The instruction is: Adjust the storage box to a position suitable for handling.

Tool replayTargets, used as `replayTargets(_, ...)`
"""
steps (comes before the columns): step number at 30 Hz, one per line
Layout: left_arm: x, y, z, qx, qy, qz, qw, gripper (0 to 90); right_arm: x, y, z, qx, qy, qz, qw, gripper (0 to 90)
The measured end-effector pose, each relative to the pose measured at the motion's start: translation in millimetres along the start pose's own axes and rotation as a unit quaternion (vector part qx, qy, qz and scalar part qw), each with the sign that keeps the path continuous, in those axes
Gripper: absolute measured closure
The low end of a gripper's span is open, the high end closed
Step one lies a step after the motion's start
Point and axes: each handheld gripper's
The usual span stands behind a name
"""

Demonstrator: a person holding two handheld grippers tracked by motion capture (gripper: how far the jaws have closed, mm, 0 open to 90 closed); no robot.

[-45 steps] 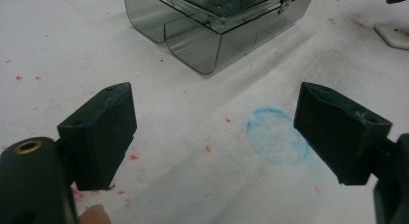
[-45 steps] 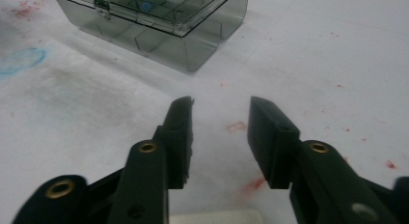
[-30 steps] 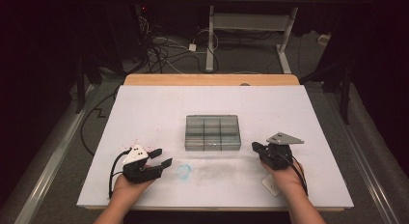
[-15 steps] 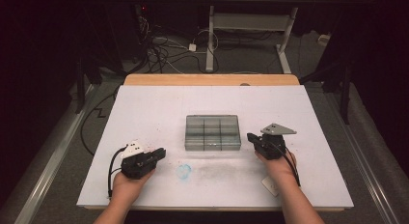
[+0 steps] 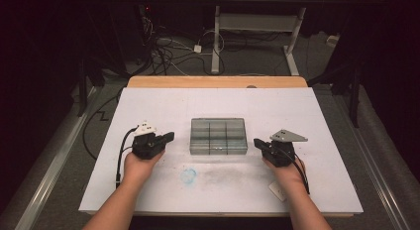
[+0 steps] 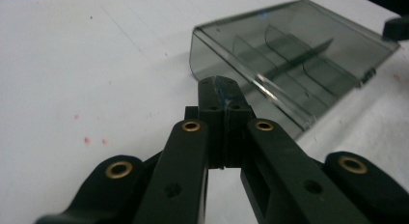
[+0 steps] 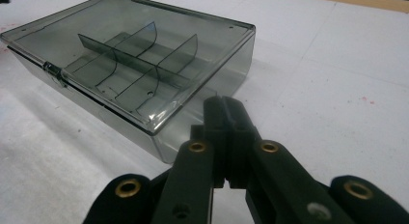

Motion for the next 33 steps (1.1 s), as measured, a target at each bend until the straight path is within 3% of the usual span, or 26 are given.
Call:
replayTargets(9,15.0,34.7,26.0,-0.008,-0.002,-0.012,0.9999,88.0,-5.0,-4.4,-6.0,-0.001,-0.003,0.008,1.0000,90.0)
replayTargets(16,18.8,50.0,54.7,0.013,0.007,-0.009,0.9999,88.0,-3.5,-3.5,-5.7,-0.004,0.001,0.006,1.0000,90.0)
replayTargets(21,21.4,57.6,71.3,0.027,0.013,-0.003,0.9995,88.0,-3.2,-3.2,-6.4,-0.007,0.005,0.007,0.9999,90.0)
replayTargets(28,28.0,61.7,85.6,0.029,0.004,-0.015,0.9994,88.0,-0.6,-3.1,-5.8,-0.009,0.011,0.009,0.9999,90.0)
replayTargets(33,29.6,60.2,93.4,0.038,0.011,-0.015,0.9991,88.0,1.6,-2.6,-6.0,-0.011,0.014,0.008,0.9998,90.0)
Point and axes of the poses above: each handheld gripper's, and its own axes: z roughly forward along the jaws, y roughly out of its top, x roughly to its left, and after that the axes turned 2 degrees about x, right-handed
